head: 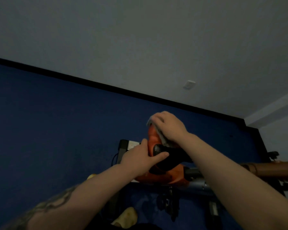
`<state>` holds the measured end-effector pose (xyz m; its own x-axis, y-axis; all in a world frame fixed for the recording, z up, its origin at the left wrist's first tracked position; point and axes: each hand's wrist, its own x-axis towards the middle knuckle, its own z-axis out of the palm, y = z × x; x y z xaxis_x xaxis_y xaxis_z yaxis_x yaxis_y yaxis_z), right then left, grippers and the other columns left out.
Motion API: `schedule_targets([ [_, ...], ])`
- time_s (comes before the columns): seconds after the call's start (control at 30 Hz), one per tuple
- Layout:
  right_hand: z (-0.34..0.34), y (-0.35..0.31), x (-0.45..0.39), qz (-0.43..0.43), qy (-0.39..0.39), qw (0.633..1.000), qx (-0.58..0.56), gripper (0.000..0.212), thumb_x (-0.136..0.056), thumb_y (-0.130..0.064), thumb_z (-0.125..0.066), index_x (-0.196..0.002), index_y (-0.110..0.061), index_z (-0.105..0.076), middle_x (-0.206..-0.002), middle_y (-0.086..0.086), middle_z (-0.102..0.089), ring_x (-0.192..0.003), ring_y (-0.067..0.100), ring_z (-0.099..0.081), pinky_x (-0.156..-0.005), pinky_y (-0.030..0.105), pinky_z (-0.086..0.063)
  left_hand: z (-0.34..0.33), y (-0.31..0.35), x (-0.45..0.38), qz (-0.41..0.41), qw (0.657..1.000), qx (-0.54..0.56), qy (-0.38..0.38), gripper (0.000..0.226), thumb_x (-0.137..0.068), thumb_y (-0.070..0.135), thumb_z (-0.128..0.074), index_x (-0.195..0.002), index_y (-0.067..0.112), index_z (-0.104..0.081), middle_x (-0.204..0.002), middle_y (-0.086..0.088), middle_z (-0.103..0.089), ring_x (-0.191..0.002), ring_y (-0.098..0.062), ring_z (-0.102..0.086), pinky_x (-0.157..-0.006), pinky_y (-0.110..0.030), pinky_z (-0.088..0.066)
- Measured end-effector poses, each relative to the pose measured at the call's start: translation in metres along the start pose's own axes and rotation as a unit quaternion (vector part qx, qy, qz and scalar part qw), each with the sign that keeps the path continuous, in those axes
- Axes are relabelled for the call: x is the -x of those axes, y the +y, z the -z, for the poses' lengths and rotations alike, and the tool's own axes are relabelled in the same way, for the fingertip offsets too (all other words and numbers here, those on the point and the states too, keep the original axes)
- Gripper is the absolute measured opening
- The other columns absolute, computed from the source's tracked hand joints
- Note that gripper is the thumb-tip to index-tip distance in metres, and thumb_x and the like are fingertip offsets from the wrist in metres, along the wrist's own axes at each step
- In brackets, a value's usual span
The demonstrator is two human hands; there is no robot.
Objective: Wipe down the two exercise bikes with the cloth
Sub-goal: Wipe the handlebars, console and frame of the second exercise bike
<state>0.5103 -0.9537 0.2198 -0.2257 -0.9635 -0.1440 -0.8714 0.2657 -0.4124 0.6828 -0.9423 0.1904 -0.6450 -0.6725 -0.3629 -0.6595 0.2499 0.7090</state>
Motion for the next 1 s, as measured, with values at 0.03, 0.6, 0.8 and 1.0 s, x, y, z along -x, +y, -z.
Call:
schedule_targets([
  [0.03, -0.005, -0.002, 0.008, 0.071, 0.012, 0.996, 0.055, 0.031, -0.093, -0.052, -0.035, -0.097, -0.043, -0.064, -0.118, -0.007, -0.056, -0.113, 0.016, -0.047, -0.09, 0.041, -0.042, -0.001, 0.0, 0.0, -0.002, 1.0, -0.004, 0.001, 0.076, -0.067, 0.09, -0.043, -0.111, 0.028, -0.042, -0.1, 0.008, -0.063, -0.086, -0.012, -0.063, -0.076, -0.037, -0.055],
  [0.6, 0.003, 0.011, 0.013, 0.001, 0.003, 0.998, -0.065, 0.032, -0.099, -0.051, -0.037, -0.121, -0.04, -0.057, -0.131, -0.011, -0.049, -0.12, 0.014, -0.042, -0.095, 0.041, -0.04, 0.0, -0.006, -0.003, -0.043, 0.976, 0.214, 0.011, 0.094, -0.057, 0.074, -0.072, -0.132, 0.034, -0.033, -0.12, 0.015, -0.054, -0.105, -0.005, -0.061, -0.089, -0.038, -0.055],
  [0.8, -0.004, 0.008, 0.014, 0.032, 0.005, 0.999, 0.005, 0.047, -0.091, -0.065, -0.024, -0.12, -0.044, -0.055, -0.128, -0.011, -0.048, -0.119, 0.012, -0.041, -0.089, 0.038, -0.04, 0.024, -0.007, -0.027, -0.034, 0.988, 0.133, -0.071, 0.097, -0.043, 0.079, -0.076, -0.12, 0.031, -0.04, -0.112, 0.015, -0.058, -0.1, -0.004, -0.062, -0.087, -0.035, -0.056],
  [1.0, 0.002, 0.014, 0.002, -0.164, 0.006, 0.984, -0.064, 0.043, -0.099, -0.052, -0.024, -0.124, -0.037, -0.055, -0.128, -0.002, -0.057, -0.115, 0.02, -0.053, -0.087, 0.037, -0.043, 0.033, -0.008, -0.036, -0.068, 0.984, 0.118, -0.115, 0.103, -0.044, 0.08, -0.077, -0.127, 0.035, -0.035, -0.121, 0.017, -0.054, -0.108, -0.002, -0.057, -0.092, -0.034, -0.053],
])
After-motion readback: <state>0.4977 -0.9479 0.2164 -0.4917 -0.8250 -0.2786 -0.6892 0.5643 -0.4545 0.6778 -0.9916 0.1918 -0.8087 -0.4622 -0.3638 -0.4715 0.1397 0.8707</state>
